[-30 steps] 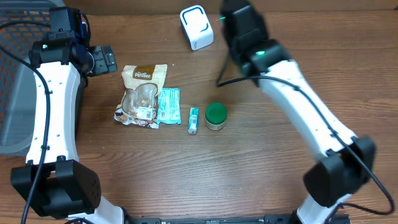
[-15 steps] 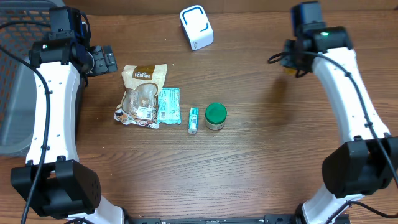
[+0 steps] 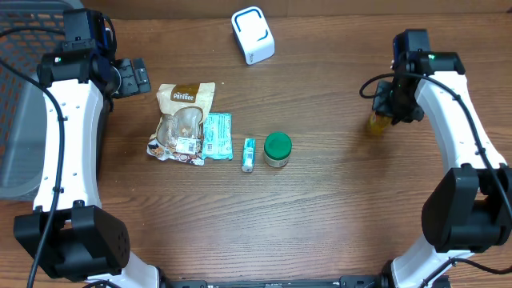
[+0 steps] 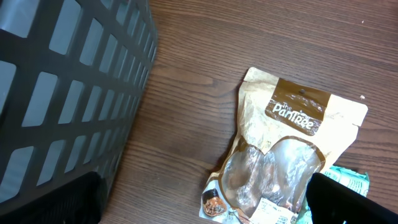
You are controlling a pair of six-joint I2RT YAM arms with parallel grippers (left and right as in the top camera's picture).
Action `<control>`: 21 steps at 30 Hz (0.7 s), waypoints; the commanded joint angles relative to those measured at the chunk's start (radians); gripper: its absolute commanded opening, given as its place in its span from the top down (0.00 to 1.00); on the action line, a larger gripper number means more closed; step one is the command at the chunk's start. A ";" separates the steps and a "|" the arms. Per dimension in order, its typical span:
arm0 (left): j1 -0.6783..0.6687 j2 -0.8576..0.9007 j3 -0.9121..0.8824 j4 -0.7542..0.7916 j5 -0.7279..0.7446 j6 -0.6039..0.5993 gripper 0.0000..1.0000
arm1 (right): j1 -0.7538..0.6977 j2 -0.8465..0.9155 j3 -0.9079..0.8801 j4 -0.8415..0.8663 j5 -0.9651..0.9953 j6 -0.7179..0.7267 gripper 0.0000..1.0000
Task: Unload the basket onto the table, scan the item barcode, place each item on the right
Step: 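Move the bottle right and lower it onto the table, release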
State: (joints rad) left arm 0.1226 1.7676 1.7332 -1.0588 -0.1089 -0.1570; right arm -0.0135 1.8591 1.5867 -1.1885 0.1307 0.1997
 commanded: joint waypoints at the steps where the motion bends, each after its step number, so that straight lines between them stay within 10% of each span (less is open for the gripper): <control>1: 0.008 -0.002 0.015 0.000 -0.013 0.004 0.00 | -0.006 -0.011 -0.011 0.011 -0.005 -0.033 0.73; 21: 0.008 -0.002 0.015 0.000 -0.013 0.004 0.00 | -0.006 -0.011 -0.015 0.020 0.005 -0.029 0.16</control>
State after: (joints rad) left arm 0.1226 1.7676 1.7332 -1.0588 -0.1089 -0.1570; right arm -0.0132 1.8591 1.5761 -1.1862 0.1284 0.1684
